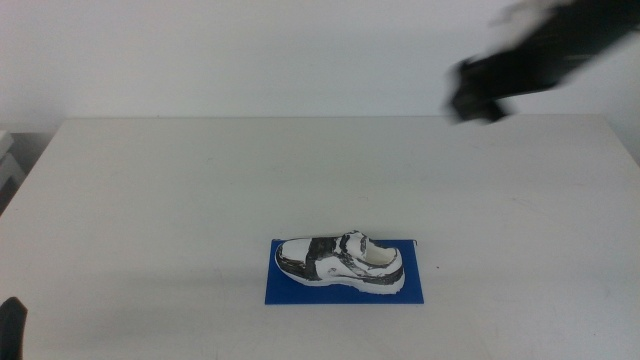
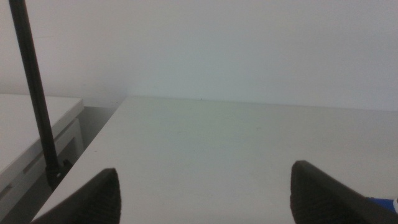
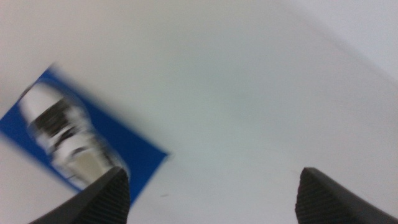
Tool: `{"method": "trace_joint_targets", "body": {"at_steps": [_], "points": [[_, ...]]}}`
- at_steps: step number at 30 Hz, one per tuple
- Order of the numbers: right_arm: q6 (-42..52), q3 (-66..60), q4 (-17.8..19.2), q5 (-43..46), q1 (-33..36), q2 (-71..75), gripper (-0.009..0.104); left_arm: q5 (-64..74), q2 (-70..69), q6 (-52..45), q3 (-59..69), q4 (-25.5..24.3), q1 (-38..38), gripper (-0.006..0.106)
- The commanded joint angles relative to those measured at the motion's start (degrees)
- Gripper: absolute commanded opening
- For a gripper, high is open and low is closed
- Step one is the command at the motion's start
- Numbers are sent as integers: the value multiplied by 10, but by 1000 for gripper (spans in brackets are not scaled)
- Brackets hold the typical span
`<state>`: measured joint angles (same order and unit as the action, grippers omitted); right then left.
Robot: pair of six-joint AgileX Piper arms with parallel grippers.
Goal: Use one arm to grab the shoe from the table and place it on the mat.
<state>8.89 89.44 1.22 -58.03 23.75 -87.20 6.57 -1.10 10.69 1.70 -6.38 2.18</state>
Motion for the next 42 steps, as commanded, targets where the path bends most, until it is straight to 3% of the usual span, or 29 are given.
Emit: {"method": "trace_joint_targets", "body": {"at_steps": [1,9,19,26,36,42], "points": [[-18,-67,-5,92,-50,110,73,-47,-4,2,3,2,-3,94],[1,-355,-16,274,-198,366,73,-47,-4,2,3,2,-3,94],[72,-647,-38,491,-218,644,75,-47,-4,2,3,2,-3,94],[71,-758,-37,443,-218,767,75,-47,-4,2,3,2,-3,94],[71,-884,-38,447,-218,895,74,-47,-4,2,3,2,-3,94],[71,-906,-38,464,-218,893,74,-47,-4,2,3,2,-3,94]]}}
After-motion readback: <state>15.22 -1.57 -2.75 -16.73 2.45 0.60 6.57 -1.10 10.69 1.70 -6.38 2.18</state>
